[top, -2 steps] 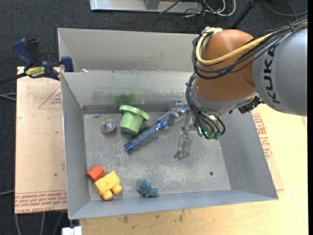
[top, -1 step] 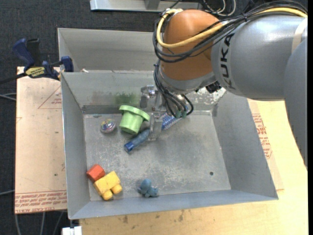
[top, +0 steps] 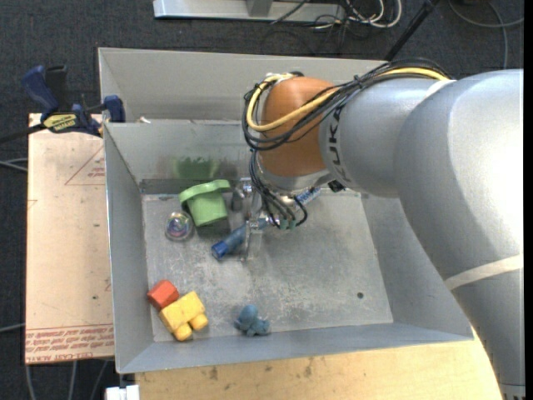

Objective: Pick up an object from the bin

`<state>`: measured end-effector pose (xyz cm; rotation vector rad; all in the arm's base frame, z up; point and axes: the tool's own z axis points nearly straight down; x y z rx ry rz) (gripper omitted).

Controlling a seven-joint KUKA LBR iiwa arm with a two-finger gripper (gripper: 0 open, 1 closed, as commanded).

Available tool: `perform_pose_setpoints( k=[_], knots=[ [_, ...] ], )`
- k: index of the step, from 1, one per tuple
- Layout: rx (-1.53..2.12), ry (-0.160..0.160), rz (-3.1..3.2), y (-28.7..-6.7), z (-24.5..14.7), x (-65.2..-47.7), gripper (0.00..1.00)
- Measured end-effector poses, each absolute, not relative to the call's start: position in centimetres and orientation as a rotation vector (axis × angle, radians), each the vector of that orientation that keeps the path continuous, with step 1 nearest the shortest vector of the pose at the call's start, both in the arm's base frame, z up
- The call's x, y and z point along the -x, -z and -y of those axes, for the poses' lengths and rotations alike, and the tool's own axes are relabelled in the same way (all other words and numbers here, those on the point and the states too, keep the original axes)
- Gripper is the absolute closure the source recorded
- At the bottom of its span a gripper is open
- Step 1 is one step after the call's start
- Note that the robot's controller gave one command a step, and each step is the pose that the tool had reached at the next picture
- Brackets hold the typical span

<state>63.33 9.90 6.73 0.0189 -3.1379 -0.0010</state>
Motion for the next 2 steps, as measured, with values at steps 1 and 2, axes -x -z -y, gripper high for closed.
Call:
perform_pose_setpoints(
  k=[1, 2],
  knots=[
    [-0.019, 0.003, 3.143, -7.3, -10.0, -63.5, 1.00],
    [-0.061, 0.004, 3.152, -21.4, -11.0, -63.7, 1.00]
  ],
)
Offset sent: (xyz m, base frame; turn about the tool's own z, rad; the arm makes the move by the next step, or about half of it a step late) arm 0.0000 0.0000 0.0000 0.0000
